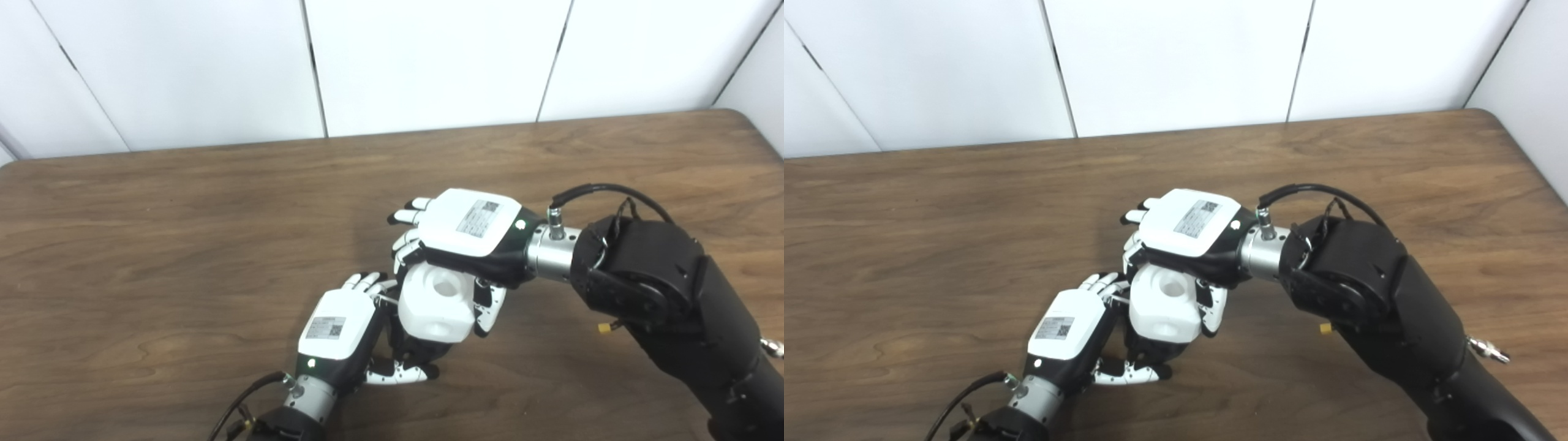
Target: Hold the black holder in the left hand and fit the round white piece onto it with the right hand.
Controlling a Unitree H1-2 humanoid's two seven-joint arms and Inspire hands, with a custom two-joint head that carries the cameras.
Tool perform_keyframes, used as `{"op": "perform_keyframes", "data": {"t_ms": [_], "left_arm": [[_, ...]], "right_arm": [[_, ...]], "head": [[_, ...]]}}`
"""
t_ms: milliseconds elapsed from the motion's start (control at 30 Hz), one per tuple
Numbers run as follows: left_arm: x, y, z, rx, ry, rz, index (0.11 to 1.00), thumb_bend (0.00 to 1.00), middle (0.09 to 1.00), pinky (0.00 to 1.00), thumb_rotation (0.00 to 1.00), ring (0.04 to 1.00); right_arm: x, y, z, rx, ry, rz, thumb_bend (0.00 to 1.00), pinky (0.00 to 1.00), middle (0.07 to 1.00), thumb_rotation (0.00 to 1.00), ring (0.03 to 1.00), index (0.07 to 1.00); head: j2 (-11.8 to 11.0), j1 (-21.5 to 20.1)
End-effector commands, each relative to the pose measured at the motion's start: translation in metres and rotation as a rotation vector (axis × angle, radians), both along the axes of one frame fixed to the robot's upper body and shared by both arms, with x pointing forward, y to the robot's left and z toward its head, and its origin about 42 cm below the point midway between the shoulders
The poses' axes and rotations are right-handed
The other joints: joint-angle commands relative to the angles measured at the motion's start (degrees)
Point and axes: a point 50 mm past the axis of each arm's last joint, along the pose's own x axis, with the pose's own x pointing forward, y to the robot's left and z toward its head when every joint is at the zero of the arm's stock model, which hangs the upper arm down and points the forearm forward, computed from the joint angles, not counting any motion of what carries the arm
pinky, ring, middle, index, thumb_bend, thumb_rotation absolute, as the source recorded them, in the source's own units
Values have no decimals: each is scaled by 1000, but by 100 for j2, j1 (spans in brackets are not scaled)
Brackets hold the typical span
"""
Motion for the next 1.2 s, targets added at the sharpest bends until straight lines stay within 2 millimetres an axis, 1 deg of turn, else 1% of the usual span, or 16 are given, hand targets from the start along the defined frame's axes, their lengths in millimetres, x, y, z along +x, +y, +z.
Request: {"op": "perform_keyframes", "data": {"t_ms": [0,367,567,1167], "left_arm": [[-4,4,-24,96,127,5,490,515,821,932,55,906],[-4,3,-22,97,125,5,490,515,818,934,55,905],[-4,3,-21,105,131,3,490,514,823,937,56,909],[-3,1,-21,94,122,4,490,515,815,928,55,903]], "right_arm": [[3,-5,4,-33,-30,4,525,961,814,134,960,482],[2,-3,2,-35,-21,11,525,963,819,135,961,482],[-3,2,-2,-62,-35,55,525,938,815,135,961,482],[-13,9,-8,-63,-50,84,525,940,818,136,957,481]], "head": [[8,-4],[54,-5],[58,-13],[72,21]]}}
